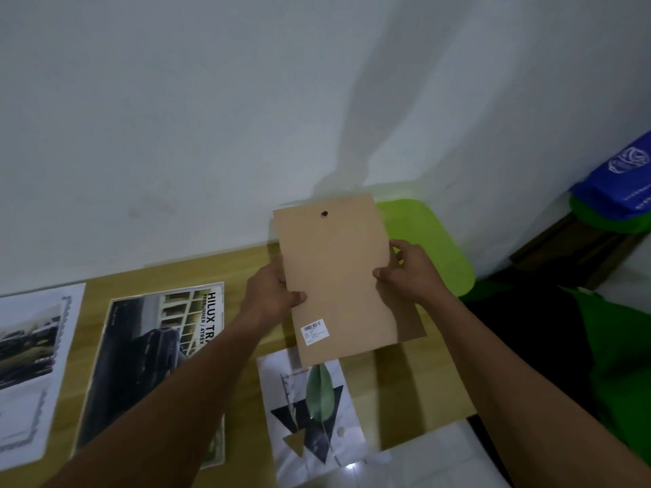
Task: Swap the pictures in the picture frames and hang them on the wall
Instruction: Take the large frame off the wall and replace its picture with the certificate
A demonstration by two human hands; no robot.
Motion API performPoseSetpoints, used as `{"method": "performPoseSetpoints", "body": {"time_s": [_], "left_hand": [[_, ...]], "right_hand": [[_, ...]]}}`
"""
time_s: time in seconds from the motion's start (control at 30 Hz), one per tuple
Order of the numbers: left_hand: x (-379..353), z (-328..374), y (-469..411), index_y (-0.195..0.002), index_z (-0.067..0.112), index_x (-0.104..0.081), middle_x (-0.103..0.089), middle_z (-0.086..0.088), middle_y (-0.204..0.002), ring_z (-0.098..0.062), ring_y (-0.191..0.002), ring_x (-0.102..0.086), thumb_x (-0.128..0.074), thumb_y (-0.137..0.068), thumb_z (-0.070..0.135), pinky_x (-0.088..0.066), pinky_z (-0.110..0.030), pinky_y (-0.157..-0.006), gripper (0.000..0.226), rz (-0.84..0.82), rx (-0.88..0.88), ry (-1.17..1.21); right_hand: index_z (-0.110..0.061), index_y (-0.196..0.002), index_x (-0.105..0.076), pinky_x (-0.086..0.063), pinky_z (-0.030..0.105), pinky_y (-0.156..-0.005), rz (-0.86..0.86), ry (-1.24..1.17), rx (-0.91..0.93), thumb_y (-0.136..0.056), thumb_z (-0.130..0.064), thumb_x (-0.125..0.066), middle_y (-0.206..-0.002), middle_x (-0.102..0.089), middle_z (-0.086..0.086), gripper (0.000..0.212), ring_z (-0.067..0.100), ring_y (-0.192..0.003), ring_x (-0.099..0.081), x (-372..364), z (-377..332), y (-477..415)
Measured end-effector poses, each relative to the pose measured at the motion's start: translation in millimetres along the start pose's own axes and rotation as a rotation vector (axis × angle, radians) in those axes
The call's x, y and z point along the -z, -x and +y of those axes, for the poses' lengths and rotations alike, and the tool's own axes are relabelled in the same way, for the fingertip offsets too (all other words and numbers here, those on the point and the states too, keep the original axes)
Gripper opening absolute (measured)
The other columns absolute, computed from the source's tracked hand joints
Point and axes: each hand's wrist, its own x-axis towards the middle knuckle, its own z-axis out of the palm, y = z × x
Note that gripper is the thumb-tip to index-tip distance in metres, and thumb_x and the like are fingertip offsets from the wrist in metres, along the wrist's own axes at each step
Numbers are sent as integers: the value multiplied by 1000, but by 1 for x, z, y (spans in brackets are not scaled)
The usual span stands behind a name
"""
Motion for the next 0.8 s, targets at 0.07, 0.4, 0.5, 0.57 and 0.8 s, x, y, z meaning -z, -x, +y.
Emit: {"method": "performPoseSetpoints", "body": {"time_s": [0.07, 0.4, 0.5, 0.57, 0.8], "left_hand": [[-9, 3, -11, -129, 22, -55, -58, 11, -85, -17, -86, -60, -79, -74, 8, -34, -13, -55, 61, 19, 7, -26], [-32, 0, -29, -122, 12, -58, -69, -4, -106, -22, -89, -67, -84, -66, 19, -55, -34, -76, 62, 1, 27, -149], [-29, 1, -28, -122, 13, -59, -70, -4, -106, -19, -87, -66, -83, -66, 19, -55, -32, -73, 61, 2, 16, -146], [-26, 0, -28, -125, 12, -59, -66, -2, -108, -17, -86, -61, -79, -73, 18, -47, -25, -66, 55, 26, -10, -162], [19, -24, 4, -142, 10, -45, -58, -7, -134, -24, -118, -57, -67, -86, 40, -45, -32, -98, 67, 122, 27, -255]], "right_hand": [[-6, -137, -54, -44, 22, -73, -10, 52, -6, -72, -25, -84, -120, -63, 13, 73, 27, -101, -63, -1, 5, -14], [-13, -101, -65, -52, 38, -79, 44, 275, -34, -75, -32, -77, -102, -62, 17, 34, 37, -96, -61, -11, 19, -25], [-15, -105, -64, -52, 42, -84, 41, 295, -14, -80, -30, -70, -108, -60, 18, 30, 42, -105, -57, -8, 10, -17], [-7, -123, -58, -47, 44, -89, 47, 302, -8, -88, -26, -64, -120, -55, 21, 40, 43, -115, -50, -7, 3, -12], [-9, -144, -42, -49, 42, -95, 37, 298, 146, -93, -19, -58, -139, -47, 14, 54, 33, -122, -51, -23, -47, 16]]}}
